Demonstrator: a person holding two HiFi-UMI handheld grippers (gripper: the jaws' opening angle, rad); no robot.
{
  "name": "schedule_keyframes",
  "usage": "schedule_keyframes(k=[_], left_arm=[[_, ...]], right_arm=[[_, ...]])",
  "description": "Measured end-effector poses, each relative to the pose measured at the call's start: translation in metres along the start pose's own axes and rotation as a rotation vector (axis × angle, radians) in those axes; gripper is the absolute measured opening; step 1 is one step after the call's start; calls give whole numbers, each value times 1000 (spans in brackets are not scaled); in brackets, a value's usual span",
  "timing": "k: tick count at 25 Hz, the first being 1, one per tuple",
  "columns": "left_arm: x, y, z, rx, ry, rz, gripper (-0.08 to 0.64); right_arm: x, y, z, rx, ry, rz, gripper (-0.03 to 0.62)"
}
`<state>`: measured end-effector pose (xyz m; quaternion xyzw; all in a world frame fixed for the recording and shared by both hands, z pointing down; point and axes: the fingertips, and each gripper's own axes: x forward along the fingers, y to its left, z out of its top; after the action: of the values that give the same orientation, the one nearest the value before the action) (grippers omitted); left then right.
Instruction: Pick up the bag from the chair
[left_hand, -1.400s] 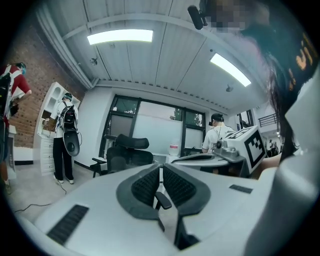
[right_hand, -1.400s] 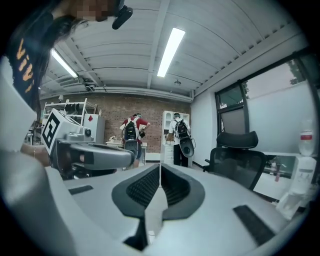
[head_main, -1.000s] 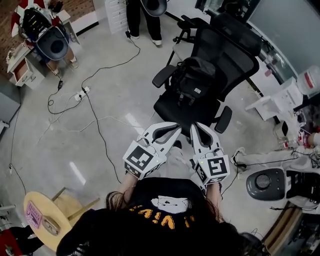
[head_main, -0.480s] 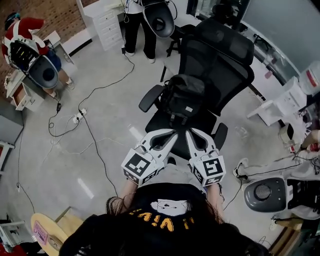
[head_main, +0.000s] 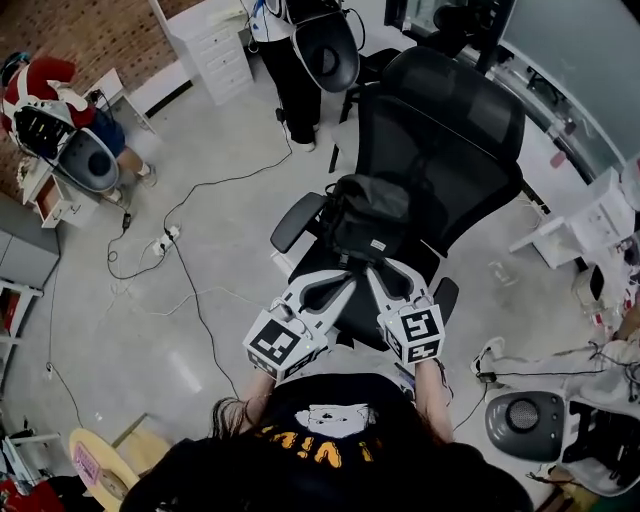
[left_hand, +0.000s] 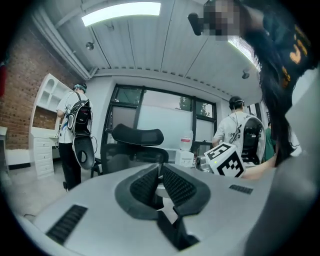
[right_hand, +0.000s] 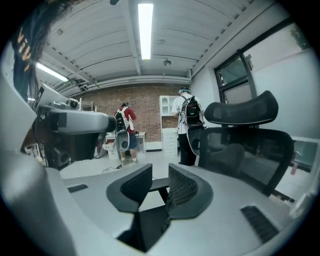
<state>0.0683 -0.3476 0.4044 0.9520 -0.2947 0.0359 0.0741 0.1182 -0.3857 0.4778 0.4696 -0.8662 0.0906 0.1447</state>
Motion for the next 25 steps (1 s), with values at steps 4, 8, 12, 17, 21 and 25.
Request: schedule_keyframes(k=[4, 8, 12, 17, 21, 25], left_arm=[[20, 17, 3, -7, 10, 23, 25], [34, 35, -3, -8, 42, 56, 25], [46, 48, -2, -7, 46, 93, 25], [50, 63, -3, -28, 61, 147, 25], [48, 71, -7, -30, 77, 174, 25], [45, 75, -4, -26, 78, 192, 25]], right_arm=[[30, -30, -11, -60, 51, 19, 121], [58, -67, -30, -153, 116, 3, 153], [87, -113, -55, -261, 214, -44, 175], [130, -142, -91, -301, 348, -7, 256], [160, -156, -114, -378, 429, -13, 273], [189, -166, -131, -498, 510, -13, 289]])
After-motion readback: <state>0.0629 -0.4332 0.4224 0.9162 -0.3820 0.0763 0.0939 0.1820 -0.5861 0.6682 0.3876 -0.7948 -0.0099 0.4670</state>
